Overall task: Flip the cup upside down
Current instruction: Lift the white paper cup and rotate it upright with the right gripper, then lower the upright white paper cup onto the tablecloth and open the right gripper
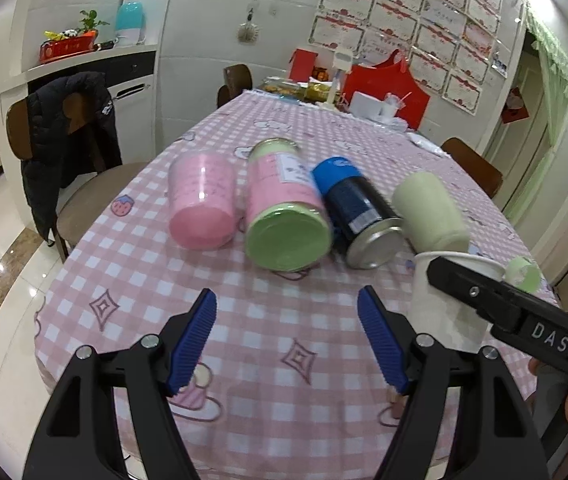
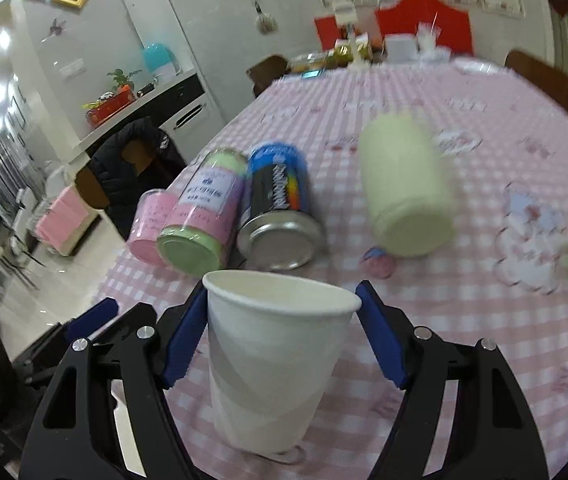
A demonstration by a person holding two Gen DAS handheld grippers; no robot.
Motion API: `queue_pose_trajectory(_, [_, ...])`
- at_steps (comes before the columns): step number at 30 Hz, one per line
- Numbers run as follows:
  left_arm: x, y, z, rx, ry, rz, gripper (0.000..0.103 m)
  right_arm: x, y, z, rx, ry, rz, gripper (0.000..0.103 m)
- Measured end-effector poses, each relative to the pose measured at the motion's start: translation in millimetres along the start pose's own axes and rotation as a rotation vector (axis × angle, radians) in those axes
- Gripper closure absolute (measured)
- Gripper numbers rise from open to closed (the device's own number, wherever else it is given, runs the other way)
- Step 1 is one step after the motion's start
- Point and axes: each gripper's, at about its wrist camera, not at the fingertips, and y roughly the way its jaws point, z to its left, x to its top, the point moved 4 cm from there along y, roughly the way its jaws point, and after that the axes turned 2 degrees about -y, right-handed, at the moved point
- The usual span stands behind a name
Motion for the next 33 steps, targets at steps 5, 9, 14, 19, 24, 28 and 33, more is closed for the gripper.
queue_pose_trajectory(5, [-2.4, -5.4, -20.6, -0.039, 0.006, -0.017, 0.031, 1.8, -21.3, -12.4, -0.072, -0.062, -0.067, 0.033])
queue_pose_trajectory(9, [-8.2, -3.4, -39.9, -0.072, 0.038, -0.001, 0.031, 0.7, -34.7, -26.2, -0.135, -0.090, -0.094, 0.033])
queue_pose_trajectory(14, [-13.4, -0.4, -57.9, -0.081, 0.068, 0.008, 0.031, -4.5, -40.0, -33.8, -0.182, -0.133, -0.124, 0.033])
queue_pose_trajectory(19, [-18.4, 1.9, -67.3, -0.065, 0.102, 0.013, 0.031, -15.0, -33.3, -39.5, -0.216, -0.172, -0.133, 0.033])
queue_pose_trajectory(24, [-21.8, 5.8, -71.4, -0.059, 0.122, 0.021, 0.031, -23.0, -35.6, -42.1, -0.218, -0.197, -0.154, 0.033])
queue_pose_trajectory(28, [-23.6, 7.4, -71.3, -0.057, 0.140, 0.035, 0.031, -28.9, -40.6, -41.2, -0.217, -0.205, -0.163, 0.032])
queue_pose_trajectory(33, [-22.9, 2.8, -71.7, -0.056, 0.149, 0.024, 0.031, -35.7, -46.6, -39.9, -0.211, -0.194, -0.161, 0.032])
